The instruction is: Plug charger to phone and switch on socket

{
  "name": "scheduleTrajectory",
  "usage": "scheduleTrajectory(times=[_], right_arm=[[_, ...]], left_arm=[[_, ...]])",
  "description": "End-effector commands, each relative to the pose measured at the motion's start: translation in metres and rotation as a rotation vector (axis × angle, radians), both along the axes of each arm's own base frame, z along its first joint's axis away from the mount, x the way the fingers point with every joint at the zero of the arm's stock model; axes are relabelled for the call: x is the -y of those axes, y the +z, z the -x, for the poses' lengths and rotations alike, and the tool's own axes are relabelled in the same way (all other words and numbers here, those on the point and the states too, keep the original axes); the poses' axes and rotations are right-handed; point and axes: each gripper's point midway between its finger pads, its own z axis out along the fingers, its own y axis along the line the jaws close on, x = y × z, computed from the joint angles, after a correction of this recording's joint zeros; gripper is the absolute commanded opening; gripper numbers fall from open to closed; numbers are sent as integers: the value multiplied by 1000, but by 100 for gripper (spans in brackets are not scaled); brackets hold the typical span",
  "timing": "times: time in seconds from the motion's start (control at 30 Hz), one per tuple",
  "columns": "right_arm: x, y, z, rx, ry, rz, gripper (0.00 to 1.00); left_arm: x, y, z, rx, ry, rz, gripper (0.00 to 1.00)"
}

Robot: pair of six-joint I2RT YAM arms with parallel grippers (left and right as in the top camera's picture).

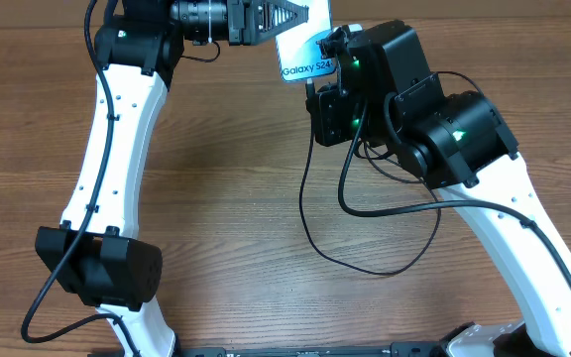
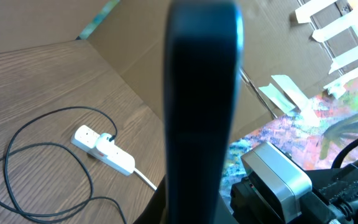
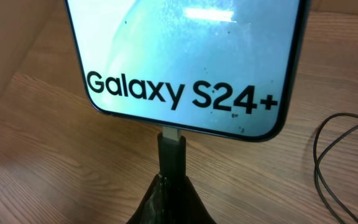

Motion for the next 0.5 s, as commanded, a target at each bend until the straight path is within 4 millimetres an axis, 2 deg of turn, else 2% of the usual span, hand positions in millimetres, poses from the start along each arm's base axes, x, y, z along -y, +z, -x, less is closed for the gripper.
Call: scheduleTrajectory(times=[0.0,0.47], right_arm=[[-3,12,-8,52,-12,-23,4],[-5,17,-11,73,-15,-40,4]], left_arm=[[5,8,10,-7,-45,17,4],[5,8,10,-41,-42,19,4]])
